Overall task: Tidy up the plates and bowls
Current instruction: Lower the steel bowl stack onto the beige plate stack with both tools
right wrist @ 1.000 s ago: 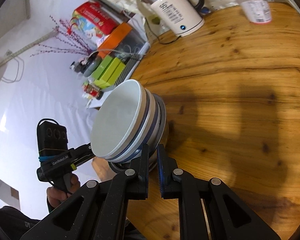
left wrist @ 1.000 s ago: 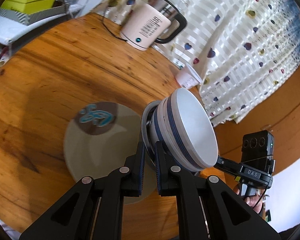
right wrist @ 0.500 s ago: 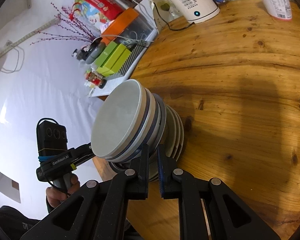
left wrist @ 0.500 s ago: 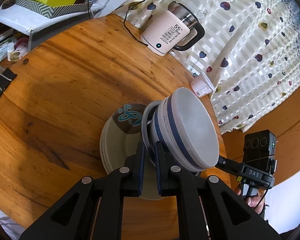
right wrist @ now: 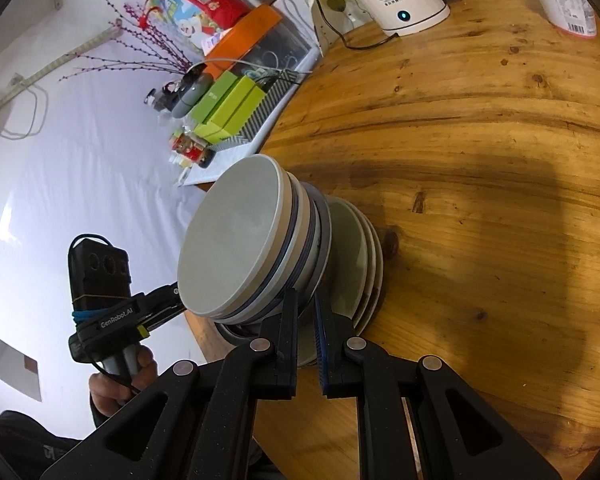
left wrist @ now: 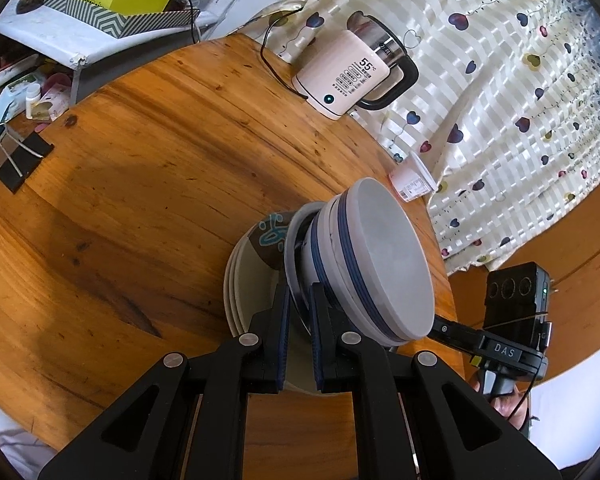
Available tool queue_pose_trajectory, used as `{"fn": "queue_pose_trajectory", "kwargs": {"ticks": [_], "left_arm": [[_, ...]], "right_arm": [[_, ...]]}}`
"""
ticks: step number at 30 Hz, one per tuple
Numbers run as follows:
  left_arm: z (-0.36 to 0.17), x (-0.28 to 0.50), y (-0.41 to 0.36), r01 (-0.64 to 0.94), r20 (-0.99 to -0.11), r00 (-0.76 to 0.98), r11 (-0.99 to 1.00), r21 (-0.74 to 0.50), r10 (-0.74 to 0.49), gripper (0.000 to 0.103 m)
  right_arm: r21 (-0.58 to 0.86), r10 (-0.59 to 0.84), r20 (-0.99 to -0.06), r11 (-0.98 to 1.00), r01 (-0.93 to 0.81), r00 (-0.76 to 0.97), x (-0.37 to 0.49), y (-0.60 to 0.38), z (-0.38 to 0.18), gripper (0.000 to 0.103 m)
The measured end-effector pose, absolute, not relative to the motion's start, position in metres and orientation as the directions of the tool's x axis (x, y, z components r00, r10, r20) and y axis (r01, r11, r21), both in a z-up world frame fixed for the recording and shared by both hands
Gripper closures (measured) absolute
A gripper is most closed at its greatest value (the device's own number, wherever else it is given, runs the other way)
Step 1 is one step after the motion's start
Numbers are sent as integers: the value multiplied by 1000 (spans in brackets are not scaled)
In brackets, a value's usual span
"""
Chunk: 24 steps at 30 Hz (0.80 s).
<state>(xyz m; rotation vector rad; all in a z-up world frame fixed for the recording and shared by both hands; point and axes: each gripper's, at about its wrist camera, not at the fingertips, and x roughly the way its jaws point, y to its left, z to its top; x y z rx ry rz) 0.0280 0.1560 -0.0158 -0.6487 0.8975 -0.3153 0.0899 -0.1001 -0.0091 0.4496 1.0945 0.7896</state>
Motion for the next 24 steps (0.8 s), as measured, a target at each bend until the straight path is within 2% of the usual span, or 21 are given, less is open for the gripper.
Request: {"fn": "queue_pose_trajectory", "kwargs": {"ticks": [24], "left_arm": [[-16, 27, 156, -14, -619, 594, 763, -647, -514, 94]], "right_arm": [[654, 738, -631, 672, -348, 239, 89, -97, -6, 93]]}}
